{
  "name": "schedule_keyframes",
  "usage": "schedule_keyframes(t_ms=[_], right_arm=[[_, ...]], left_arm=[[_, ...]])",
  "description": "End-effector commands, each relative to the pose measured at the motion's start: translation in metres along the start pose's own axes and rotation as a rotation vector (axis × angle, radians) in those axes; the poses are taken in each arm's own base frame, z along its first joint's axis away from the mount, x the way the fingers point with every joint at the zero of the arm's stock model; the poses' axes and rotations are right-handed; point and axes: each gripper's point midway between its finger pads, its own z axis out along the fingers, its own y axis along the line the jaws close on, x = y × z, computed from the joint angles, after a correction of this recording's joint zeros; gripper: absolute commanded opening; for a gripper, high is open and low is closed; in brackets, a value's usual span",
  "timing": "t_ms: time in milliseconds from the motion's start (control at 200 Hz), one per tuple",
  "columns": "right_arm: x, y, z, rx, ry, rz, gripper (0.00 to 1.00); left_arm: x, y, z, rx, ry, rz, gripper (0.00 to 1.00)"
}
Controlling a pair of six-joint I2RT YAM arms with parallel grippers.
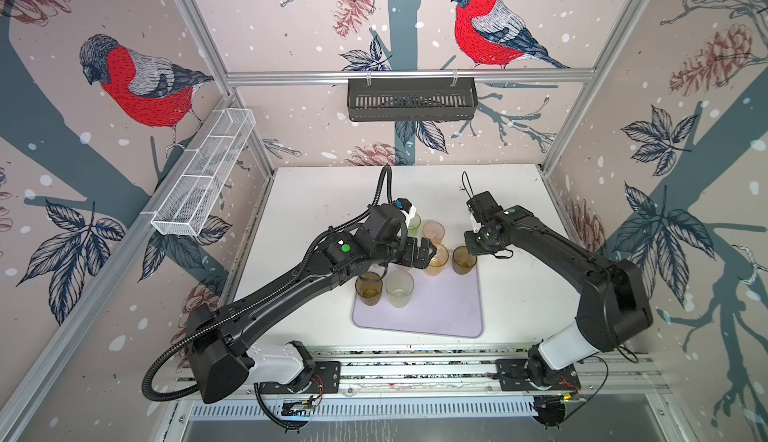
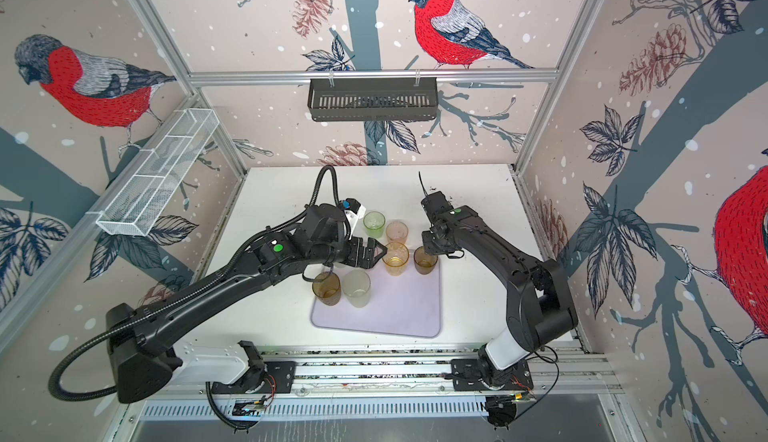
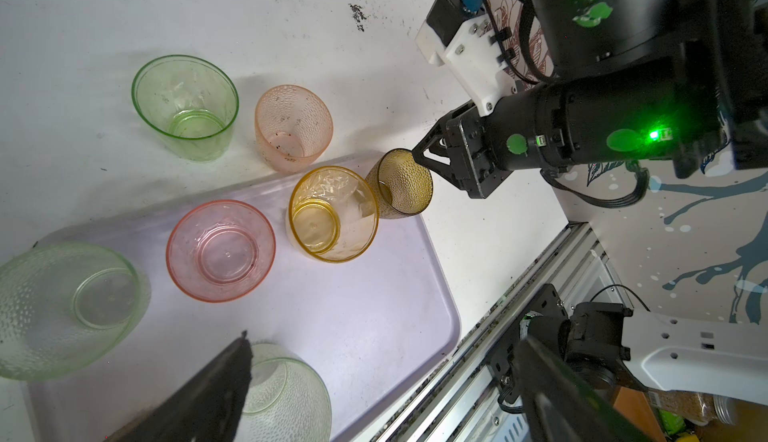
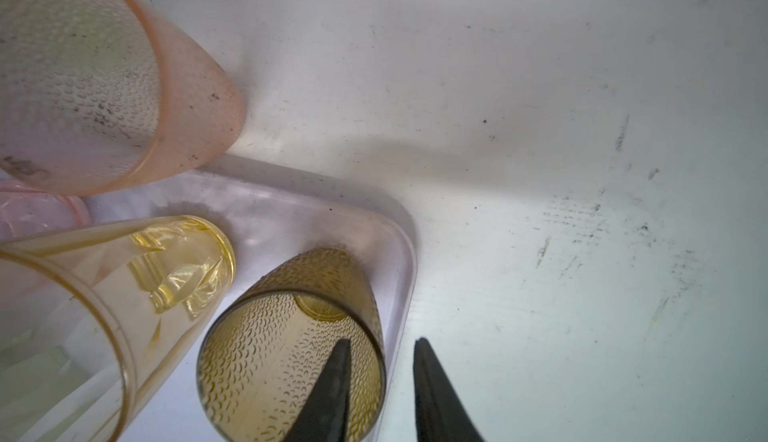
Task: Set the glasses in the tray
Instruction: 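Open the right gripper to release the olive cup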
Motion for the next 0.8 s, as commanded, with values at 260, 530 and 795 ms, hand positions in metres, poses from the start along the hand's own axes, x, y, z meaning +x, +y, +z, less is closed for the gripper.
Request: schedule_keyframes(t_ms=[260,530,795], right_arm=[[-0.011,-0.001,-0.023,0.001,-0.06,0.003,0.35],[-0.02,0.0,-0.042,-0.022,-0.13,-0.009,0.4],[-0.031,0.008,-0.064,-0.073,-0.224,-0.033,0.45]], left_arm=[[-0.009,0.0,0.002,-0.031,-0.005,0.0,0.98],[-0.015,-0.002,0.006,-0.034,-0.004,-0.023,0.98],[-0.02,-0.007,0.009,-0.018,-0.008,-0.037,0.98]])
